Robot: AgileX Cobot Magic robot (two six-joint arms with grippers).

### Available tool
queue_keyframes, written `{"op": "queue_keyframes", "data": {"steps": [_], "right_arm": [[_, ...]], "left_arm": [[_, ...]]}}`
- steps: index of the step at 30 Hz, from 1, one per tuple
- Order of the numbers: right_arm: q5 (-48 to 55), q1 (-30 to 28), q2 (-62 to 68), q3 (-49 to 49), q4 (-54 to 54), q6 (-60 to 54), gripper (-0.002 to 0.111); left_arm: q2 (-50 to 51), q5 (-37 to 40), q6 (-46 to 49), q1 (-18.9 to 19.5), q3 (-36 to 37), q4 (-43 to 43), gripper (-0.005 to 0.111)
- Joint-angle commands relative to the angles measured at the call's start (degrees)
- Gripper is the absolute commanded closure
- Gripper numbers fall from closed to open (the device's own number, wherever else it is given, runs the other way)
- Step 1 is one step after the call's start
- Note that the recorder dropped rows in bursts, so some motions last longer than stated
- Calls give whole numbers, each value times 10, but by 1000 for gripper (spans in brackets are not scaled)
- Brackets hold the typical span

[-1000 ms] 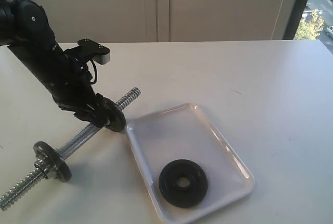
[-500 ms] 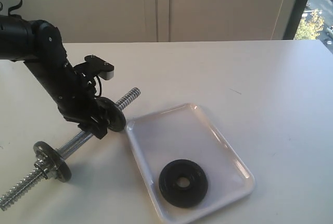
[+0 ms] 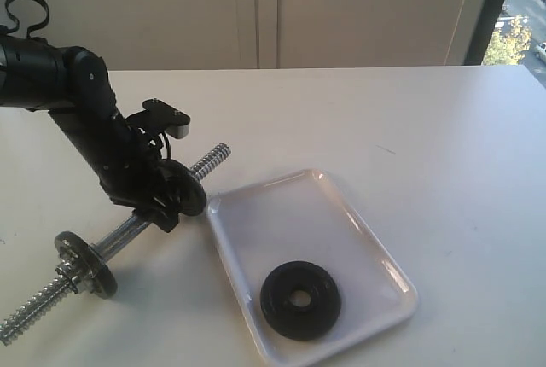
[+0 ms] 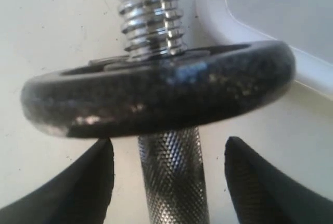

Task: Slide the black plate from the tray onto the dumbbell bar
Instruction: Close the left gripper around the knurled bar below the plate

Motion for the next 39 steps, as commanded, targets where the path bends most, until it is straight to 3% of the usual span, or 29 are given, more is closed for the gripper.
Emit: {"op": "queue_keyframes", "data": {"steps": [1,19,39], "right_arm": [[-4,0,-4,2,0,0,108],[-4,0,-4,2,0,0,108],[-4,0,-4,2,0,0,108]], "left_arm": [[0,7,-2,-3,4,-10,44],[0,10,-2,-3,4,-10,47],[2,12,-2,-3,4,-14,64]]}}
